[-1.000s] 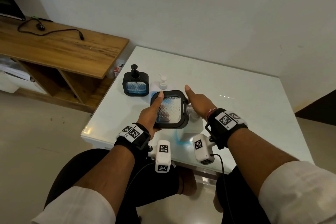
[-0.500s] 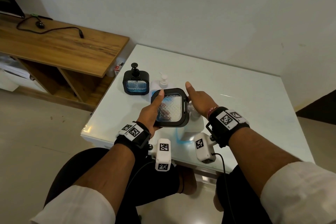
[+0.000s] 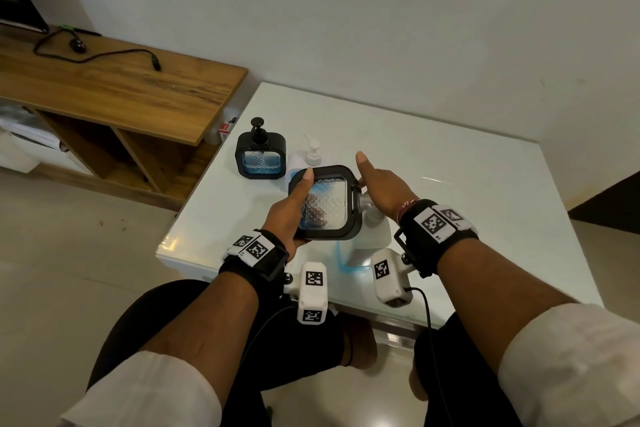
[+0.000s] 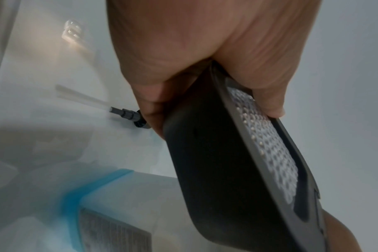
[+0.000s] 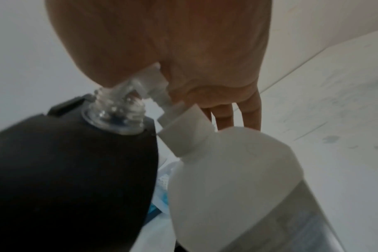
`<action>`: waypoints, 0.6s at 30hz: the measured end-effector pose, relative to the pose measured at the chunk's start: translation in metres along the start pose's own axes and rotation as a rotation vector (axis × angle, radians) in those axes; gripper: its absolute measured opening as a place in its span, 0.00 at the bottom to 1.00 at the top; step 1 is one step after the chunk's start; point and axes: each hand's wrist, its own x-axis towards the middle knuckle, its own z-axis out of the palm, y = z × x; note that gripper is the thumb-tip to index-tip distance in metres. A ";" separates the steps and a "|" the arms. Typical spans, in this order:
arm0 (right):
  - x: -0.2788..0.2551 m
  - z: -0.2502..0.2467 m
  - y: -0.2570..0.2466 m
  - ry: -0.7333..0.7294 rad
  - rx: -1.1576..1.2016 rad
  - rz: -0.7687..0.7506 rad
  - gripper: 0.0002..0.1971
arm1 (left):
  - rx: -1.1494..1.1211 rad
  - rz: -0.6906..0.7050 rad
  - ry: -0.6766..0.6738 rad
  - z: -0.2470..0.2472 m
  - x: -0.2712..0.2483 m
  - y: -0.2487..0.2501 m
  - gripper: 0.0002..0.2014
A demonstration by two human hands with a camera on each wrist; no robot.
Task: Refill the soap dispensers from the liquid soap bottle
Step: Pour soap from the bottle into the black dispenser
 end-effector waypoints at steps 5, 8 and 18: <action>0.001 0.006 0.003 -0.032 -0.045 0.020 0.42 | 0.024 0.003 -0.001 -0.001 0.000 0.000 0.40; 0.000 0.002 0.002 -0.035 -0.018 0.012 0.41 | 0.021 0.003 -0.003 0.001 -0.002 0.000 0.39; 0.008 0.009 0.010 0.036 -0.082 0.002 0.42 | 0.024 -0.002 0.023 0.002 -0.006 0.003 0.34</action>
